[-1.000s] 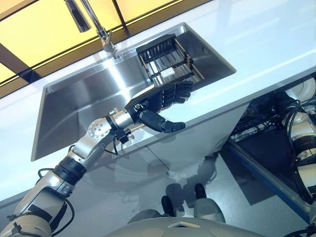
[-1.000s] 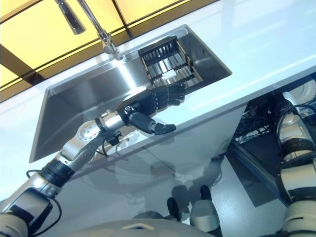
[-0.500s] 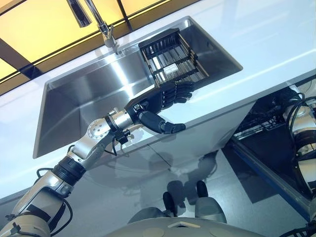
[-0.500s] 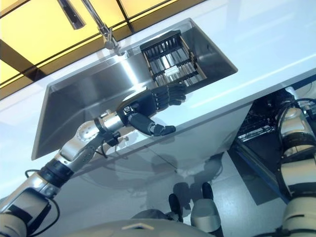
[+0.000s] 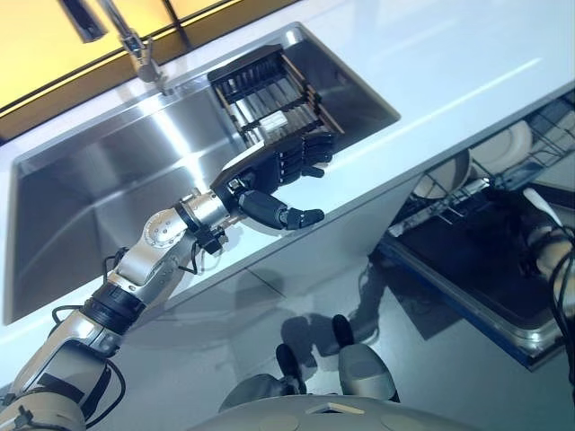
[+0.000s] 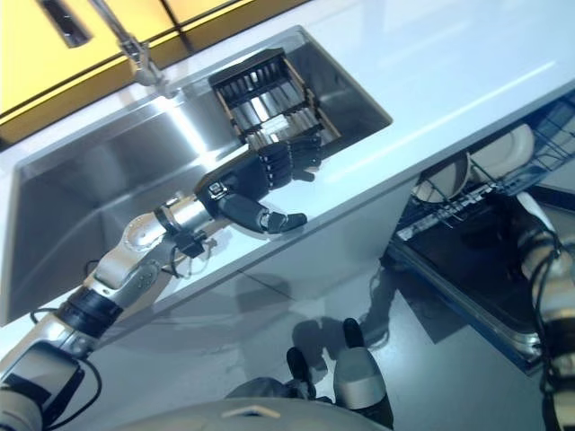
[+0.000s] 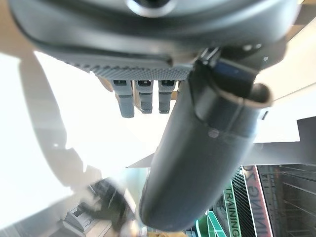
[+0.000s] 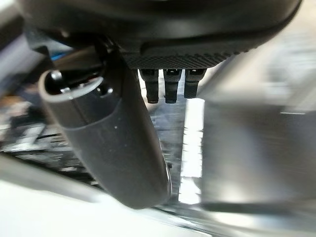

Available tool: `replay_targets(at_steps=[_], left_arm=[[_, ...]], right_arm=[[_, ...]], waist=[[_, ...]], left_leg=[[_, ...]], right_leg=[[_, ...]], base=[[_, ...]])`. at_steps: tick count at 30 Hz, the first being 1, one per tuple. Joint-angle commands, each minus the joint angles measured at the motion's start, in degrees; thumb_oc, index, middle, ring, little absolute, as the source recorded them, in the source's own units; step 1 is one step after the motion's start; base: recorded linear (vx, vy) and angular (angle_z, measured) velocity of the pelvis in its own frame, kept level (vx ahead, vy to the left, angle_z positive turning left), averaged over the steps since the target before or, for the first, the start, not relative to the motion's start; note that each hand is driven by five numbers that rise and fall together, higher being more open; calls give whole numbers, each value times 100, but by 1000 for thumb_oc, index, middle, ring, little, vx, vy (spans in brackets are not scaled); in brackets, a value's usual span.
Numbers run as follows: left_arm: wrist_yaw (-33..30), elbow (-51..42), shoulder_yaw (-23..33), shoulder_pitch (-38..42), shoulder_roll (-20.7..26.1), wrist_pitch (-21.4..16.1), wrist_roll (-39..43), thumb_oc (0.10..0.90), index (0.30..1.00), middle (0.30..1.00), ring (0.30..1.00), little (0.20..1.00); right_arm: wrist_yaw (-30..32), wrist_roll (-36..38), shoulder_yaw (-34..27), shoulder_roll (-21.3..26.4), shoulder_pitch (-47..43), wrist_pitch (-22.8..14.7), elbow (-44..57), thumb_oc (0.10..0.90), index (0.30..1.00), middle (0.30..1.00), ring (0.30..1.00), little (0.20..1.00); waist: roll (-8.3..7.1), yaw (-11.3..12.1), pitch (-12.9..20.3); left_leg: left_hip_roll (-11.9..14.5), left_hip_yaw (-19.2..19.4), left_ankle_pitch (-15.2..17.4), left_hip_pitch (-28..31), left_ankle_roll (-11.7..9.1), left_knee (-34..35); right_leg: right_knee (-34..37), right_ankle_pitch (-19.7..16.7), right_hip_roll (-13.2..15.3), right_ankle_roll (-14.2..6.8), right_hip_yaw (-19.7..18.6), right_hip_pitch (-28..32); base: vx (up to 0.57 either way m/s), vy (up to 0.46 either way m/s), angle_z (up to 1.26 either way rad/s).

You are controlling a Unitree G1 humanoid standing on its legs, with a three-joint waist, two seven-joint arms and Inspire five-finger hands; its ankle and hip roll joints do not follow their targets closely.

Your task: Pick up plates and place into dishwasher.

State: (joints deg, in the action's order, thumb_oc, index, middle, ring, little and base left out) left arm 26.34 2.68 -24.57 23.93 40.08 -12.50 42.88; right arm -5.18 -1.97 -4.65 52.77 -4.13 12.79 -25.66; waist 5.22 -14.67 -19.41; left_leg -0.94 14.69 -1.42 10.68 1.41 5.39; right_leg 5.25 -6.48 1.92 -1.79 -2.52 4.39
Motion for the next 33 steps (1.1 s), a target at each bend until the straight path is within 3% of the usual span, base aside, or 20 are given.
replay_targets(at_steps=[1,2,3,5,10,17,19,21,23,27,28,30,33], left_arm=[[64,-275,296,-46,19,-370,-55,800,900,900,900,900],[64,-275,296,-46,19,-370,-55,800,900,900,900,900],[59,-375,496,-214,17,-336,-146,800,900,900,900,900],[33,-407,556,-239,28,-323,-148,800,900,900,900,900],[15,-336,768,-250,10,-272,-176,800,900,900,900,900],[-45,-364,737,-178,14,-175,-184,800,900,900,900,900],[-95,-402,609,-92,7,-159,-183,800,900,900,900,900],[-151,-436,473,-17,24,-191,-137,800,900,900,900,900],[-191,-503,365,27,-8,-204,-127,800,900,900,900,900],[-158,-493,232,100,-76,-204,-125,800,900,900,900,900],[-165,-542,198,130,-100,-153,-121,800,900,900,900,900],[-69,-507,130,241,-85,-88,-17,800,900,900,900,900],[-14,-512,78,336,-130,18,29,800,900,900,900,900]], right_arm=[[554,-430,-624,315,361,-436,434,800,900,900,900,900],[554,-430,-624,315,361,-436,434,800,900,900,900,900],[831,-294,-1227,4,953,-530,877,800,900,900,900,900],[938,-55,-1465,-124,1134,-597,1016,800,900,900,900,900],[1311,1231,-2203,-813,1631,-1292,1137,800,900,900,900,900],[2123,2022,-2427,-1305,1700,-2044,432,800,900,900,900,900],[2806,2042,-2420,-1455,1622,-2444,-258,800,900,900,900,900],[2944,2379,-2335,-1498,1536,-2435,-715,800,900,900,900,900],[2495,3435,-2145,-1670,1335,-2530,-1347,800,900,900,900,900],[1926,4401,-2005,-1795,1052,-2576,-2517,800,900,900,900,900],[1724,4752,-1980,-1813,964,-2490,-2795,800,900,900,900,900],[1013,6283,-2025,-1938,772,-2305,-3637,800,900,900,900,900],[357,7173,-1981,-2089,635,-2181,-4251,800,900,900,900,900]], waist=[[-206,-366,785],[-206,-366,785],[-228,-513,796],[-233,-564,798],[-267,-752,816],[-256,-770,840],[-212,-727,832],[-163,-679,819],[-105,-603,793],[-55,-454,817],[-35,-416,808],[28,-331,818],[114,-222,862]], left_leg=[[189,314,345,156,-70,-83],[189,314,345,156,-70,-83],[203,365,365,179,-57,-75],[205,380,375,182,-48,-73],[196,437,423,177,-24,-67],[189,445,462,157,5,-79],[180,427,472,133,10,-84],[175,399,465,110,5,-90],[170,346,455,91,7,-101],[171,305,441,31,-8,-167],[170,275,453,36,-5,-196],[164,212,500,55,10,-230],[158,179,470,28,-4,-239]], right_leg=[[-423,306,-219,-376,-254,-111],[-423,306,-219,-376,-254,-111],[-447,311,-244,-402,-303,-137],[-460,314,-252,-412,-324,-152],[-483,301,-279,-466,-391,-225],[-488,302,-280,-491,-389,-260],[-476,292,-274,-499,-358,-275],[-458,278,-265,-503,-331,-278],[-456,282,-246,-477,-287,-269],[-442,268,-227,-437,-241,-275],[-434,278,-217,-427,-220,-243],[-406,312,-204,-414,-180,-172],[-370,287,-198,-391,-175,-163]], base=[[-2,12,-19],[-24,24,-32],[-34,20,-24],[-29,18,-21],[-25,7,-17],[-5,-11,-7],[0,0,0],[-16,-11,0],[-17,-10,1],[-6,-28,0],[5,-57,-1],[27,-45,6],[22,-32,12]])
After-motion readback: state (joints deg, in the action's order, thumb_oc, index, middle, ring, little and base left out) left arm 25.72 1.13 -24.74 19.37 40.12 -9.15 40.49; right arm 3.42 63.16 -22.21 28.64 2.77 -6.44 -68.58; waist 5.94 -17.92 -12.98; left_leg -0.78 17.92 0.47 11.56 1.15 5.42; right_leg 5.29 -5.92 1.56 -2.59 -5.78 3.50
